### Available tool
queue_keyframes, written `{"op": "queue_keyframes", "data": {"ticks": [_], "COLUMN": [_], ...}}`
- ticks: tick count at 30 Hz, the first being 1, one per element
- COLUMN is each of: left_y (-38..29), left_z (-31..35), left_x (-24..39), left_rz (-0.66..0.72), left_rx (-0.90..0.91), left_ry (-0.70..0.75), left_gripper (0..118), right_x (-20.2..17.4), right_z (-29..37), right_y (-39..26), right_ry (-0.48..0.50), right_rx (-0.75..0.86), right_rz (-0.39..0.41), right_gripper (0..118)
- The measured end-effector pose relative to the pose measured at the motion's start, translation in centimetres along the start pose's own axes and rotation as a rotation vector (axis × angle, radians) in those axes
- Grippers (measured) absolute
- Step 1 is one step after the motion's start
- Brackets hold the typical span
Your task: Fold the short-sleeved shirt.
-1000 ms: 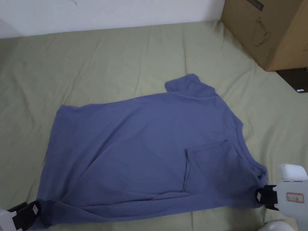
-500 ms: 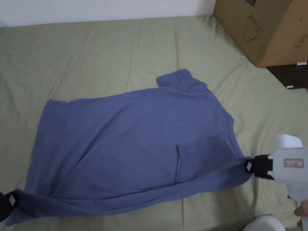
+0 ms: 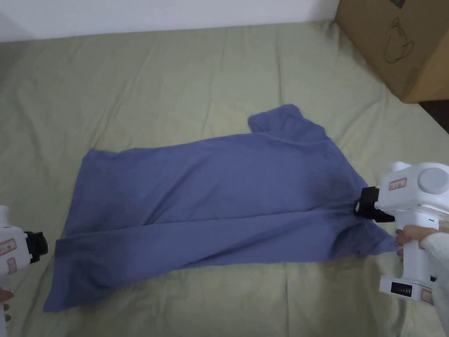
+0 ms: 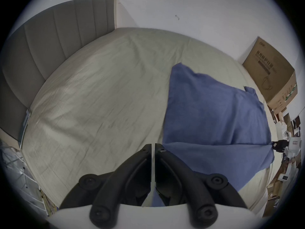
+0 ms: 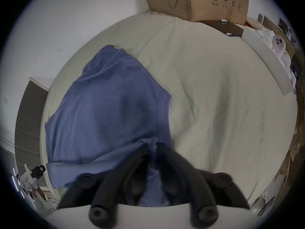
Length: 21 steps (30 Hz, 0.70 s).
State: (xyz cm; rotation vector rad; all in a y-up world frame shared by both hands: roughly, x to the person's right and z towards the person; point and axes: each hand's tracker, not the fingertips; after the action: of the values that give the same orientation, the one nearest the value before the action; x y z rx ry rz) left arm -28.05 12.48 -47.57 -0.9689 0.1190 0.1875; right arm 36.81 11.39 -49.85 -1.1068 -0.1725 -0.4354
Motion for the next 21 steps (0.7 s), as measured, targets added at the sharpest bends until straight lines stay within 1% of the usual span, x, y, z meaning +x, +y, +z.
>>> {"op": "queue_keyframes", "data": {"ticks": [1,2,4,5,7,8,9,10,11,12,13,14,15,16,18,19,20,21], "left_y": [-0.2,-0.4,-0.9,-1.3,-2.6,-3.3,-4.2,-5.0,-6.1,-7.2,-8.0,-8.9,-9.4,-9.8,-10.1,-9.8,-9.3,-8.9], "left_z": [0.1,0.6,2.1,2.8,5.1,5.9,6.6,7.2,7.8,7.9,7.9,8.0,7.7,7.6,7.2,6.9,6.7,6.4], "left_x": [-0.4,-0.8,-1.5,-1.8,-2.0,-2.1,-2.1,-2.0,-1.9,-1.7,-1.4,-1.2,-1.0,-0.9,-0.8,-0.8,-0.7,-0.5], "left_rz": [0.003,0.016,0.045,0.052,0.064,0.067,0.067,0.070,0.073,0.066,0.065,0.060,0.039,0.048,0.073,0.091,0.094,0.099], "left_rx": [-0.001,-0.001,-0.012,-0.004,0.056,0.054,0.042,0.040,0.055,0.055,0.043,0.039,0.017,0.014,0.023,0.033,0.030,0.025], "left_ry": [-0.004,-0.015,-0.045,-0.048,-0.082,-0.084,-0.089,-0.102,-0.112,-0.113,-0.099,-0.093,-0.108,-0.116,-0.145,-0.153,-0.155,-0.157], "left_gripper": [19,40,93,100,98,93,76,33,6,5,4,4,4,4,5,9,22,42], "right_x": [-0.1,0.0,0.2,0.3,0.0,-0.2,-0.4,-0.5,-0.5,-0.5,-0.5,-0.3,-0.1,-0.1,-0.3,-0.2,-0.1,0.0], "right_z": [0.3,0.8,2.6,3.6,5.9,6.9,7.9,8.6,8.9,8.9,8.7,8.5,8.4,8.2,7.8,7.7,7.8,7.8], "right_y": [-0.1,-0.4,-0.8,-0.9,-2.1,-3.0,-4.1,-5.3,-6.3,-7.7,-8.8,-9.6,-10.6,-11.3,-12.6,-12.8,-13.0,-13.0], "right_ry": [-0.002,-0.001,0.015,0.021,0.008,0.013,0.019,0.029,0.051,0.055,0.052,0.066,0.091,0.095,0.089,0.084,0.083,0.087], "right_rx": [0.003,0.010,0.041,0.061,0.104,0.119,0.138,0.129,0.114,0.107,0.097,0.068,0.040,0.033,0.016,0.009,0.006,0.001], "right_rz": [0.008,0.017,0.032,0.044,0.107,0.136,0.152,0.152,0.163,0.155,0.129,0.123,0.109,0.100,0.109,0.110,0.110,0.104], "right_gripper": [69,84,84,84,83,81,71,40,15,8,8,8,8,6,6,6,6,6]}}
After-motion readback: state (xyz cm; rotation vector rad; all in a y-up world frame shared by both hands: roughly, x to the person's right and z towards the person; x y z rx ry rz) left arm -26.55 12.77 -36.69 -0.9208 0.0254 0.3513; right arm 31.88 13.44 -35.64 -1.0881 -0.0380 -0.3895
